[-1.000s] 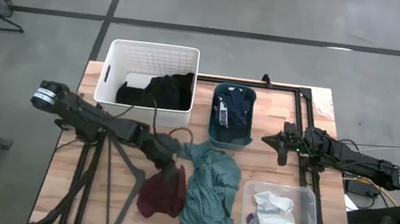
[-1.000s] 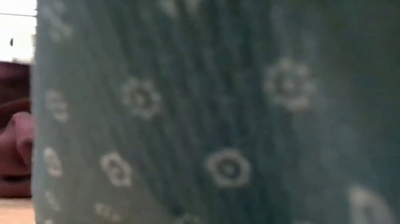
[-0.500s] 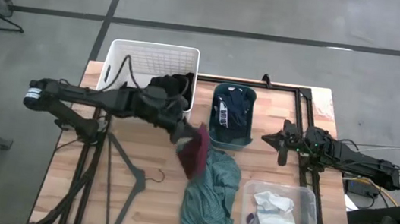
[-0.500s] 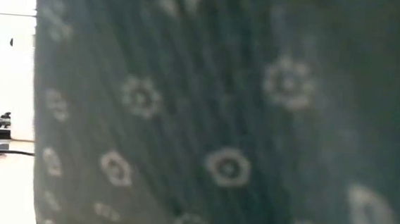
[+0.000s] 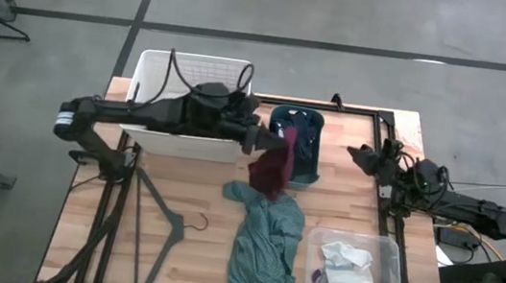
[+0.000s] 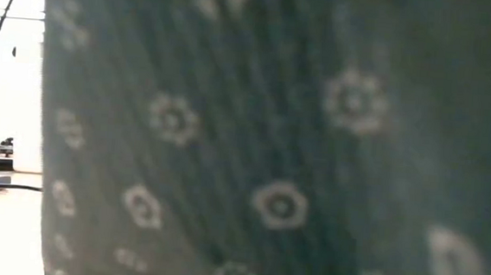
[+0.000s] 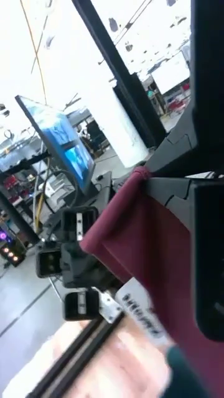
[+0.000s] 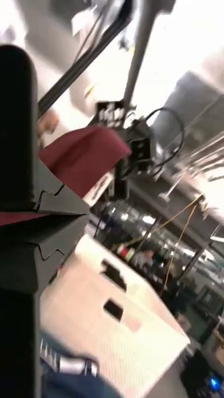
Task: Pick & Place Cloths
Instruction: Put the red shirt into the blue bin
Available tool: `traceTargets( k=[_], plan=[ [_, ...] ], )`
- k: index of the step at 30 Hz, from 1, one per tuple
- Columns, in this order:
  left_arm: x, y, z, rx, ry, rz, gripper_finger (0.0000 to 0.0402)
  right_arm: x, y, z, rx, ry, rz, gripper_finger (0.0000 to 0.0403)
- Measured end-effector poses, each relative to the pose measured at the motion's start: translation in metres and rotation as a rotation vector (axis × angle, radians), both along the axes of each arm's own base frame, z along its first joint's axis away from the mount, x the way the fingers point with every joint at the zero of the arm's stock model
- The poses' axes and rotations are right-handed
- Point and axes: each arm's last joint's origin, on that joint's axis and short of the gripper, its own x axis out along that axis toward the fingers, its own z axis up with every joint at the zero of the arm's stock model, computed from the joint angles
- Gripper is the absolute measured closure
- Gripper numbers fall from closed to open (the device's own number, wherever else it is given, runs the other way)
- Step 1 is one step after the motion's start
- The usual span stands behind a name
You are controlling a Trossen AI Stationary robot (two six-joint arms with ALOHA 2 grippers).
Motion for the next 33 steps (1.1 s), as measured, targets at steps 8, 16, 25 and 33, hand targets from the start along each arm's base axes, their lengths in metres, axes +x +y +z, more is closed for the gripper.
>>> traceTargets(
  k=[8, 16, 25, 33],
  plan=[
    [0.033, 0.015, 0.01, 0.035, -0.031, -0.013, 0.0398, 0.01, -0.001, -0.001, 0.188, -0.019, 0.118, 0.0394],
    [0.044, 0.032, 0.004, 0.023, -0.014, 0.029, 0.0398, 0.025, -0.002, 0.033, 0.038, 0.085, 0.142, 0.0366],
    [0.046, 0.047, -0.001, 0.027, -0.001, 0.127, 0.0397, 0.057, -0.01, 0.085, -0.155, 0.43, 0.063, 0.0245],
    [0.046, 0.049, -0.002, 0.032, 0.003, 0.129, 0.0397, 0.092, -0.018, 0.117, -0.296, 0.531, 0.038, 0.0201]
  ],
)
